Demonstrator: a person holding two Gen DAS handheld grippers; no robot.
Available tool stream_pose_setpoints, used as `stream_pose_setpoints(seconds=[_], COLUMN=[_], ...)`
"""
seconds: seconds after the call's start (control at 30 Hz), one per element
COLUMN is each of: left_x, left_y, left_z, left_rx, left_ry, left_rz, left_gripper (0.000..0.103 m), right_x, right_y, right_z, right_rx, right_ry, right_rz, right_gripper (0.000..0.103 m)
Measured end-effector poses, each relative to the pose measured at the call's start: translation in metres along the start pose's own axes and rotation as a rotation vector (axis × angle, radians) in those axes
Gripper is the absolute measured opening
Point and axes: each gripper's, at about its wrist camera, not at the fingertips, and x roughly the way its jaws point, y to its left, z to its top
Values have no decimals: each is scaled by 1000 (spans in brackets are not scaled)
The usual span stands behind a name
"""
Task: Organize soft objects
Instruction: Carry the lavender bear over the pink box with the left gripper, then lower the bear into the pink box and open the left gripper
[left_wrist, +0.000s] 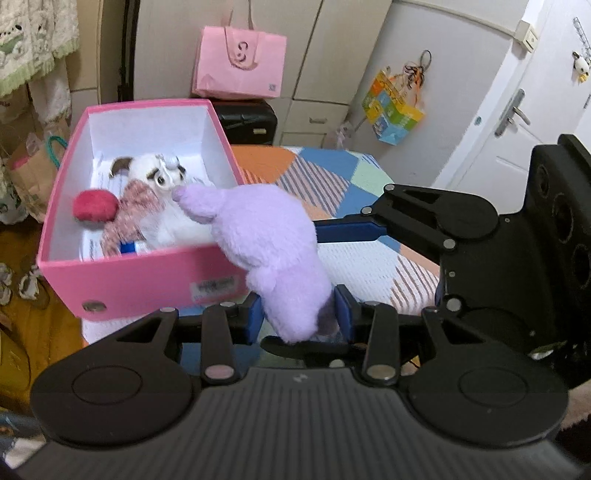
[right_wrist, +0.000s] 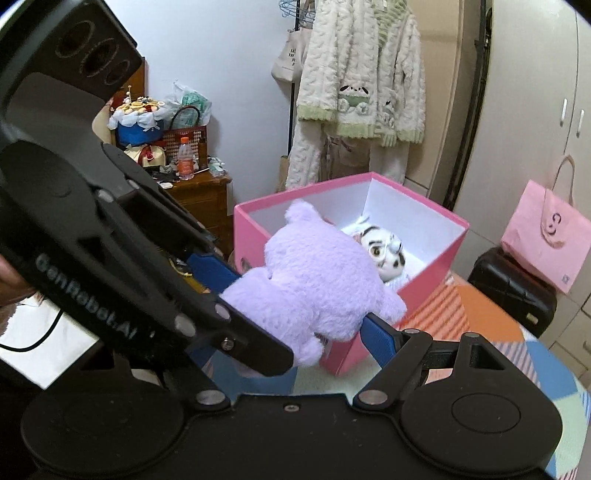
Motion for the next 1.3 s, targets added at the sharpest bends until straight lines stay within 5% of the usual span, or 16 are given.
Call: stream_pose_setpoints(seconds=[0.63, 1.3], left_x=[49, 144], left_y=[82, 161], left_z=[87, 136], left_rx=[-78, -373], left_ry=[-105, -31], left_rz=[-5, -35], left_gripper=[38, 38], right_x=[82, 180], right_y=[-62, -147], right_z=[65, 92], right_rx=[-72, -42], right_ry=[-118, 73], right_rz=[-136, -42], right_gripper=[83, 79])
